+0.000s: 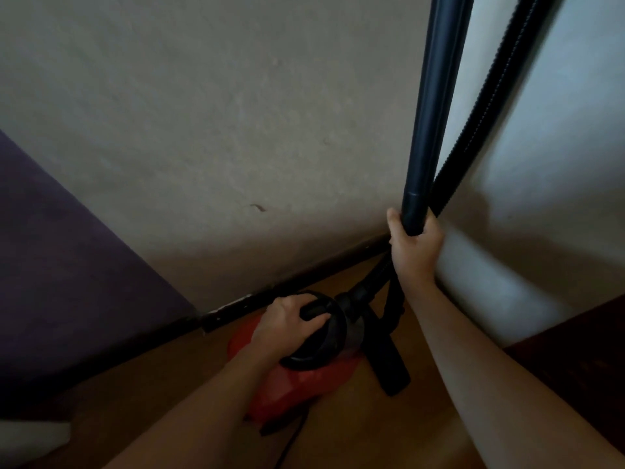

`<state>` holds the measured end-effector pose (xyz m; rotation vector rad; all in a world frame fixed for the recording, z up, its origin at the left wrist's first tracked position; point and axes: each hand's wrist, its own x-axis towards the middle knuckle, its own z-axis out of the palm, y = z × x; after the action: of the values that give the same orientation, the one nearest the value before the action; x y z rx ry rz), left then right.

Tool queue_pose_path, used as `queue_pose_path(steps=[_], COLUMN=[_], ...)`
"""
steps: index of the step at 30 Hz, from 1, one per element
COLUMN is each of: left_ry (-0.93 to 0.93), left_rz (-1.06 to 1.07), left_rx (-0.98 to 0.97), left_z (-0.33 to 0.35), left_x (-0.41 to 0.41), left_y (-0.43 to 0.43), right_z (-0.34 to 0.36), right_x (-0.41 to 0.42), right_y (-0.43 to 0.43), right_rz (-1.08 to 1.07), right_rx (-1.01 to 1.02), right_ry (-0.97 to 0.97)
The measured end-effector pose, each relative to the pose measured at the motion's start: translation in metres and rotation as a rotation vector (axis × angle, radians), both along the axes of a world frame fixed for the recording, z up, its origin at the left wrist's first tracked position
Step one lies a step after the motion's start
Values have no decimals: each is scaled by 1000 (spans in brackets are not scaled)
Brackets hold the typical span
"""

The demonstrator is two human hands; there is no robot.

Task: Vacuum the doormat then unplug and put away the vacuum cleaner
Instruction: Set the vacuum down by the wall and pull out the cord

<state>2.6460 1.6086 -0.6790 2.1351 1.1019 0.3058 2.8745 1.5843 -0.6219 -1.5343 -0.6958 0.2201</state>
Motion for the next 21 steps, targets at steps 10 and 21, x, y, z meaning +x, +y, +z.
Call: queue_pose_path(steps=[10, 21], left_ry=[-22, 0], left_rz=[-20, -11], left_rx=[14, 106], left_z=[-4, -11], left_x=[-11, 5], left_y=[10, 15], right_z=[0, -11], right_x=[-12, -2], right_y=[8, 11], right_rz=[19, -15], right_rx=[-15, -25], right_ry=[14, 7])
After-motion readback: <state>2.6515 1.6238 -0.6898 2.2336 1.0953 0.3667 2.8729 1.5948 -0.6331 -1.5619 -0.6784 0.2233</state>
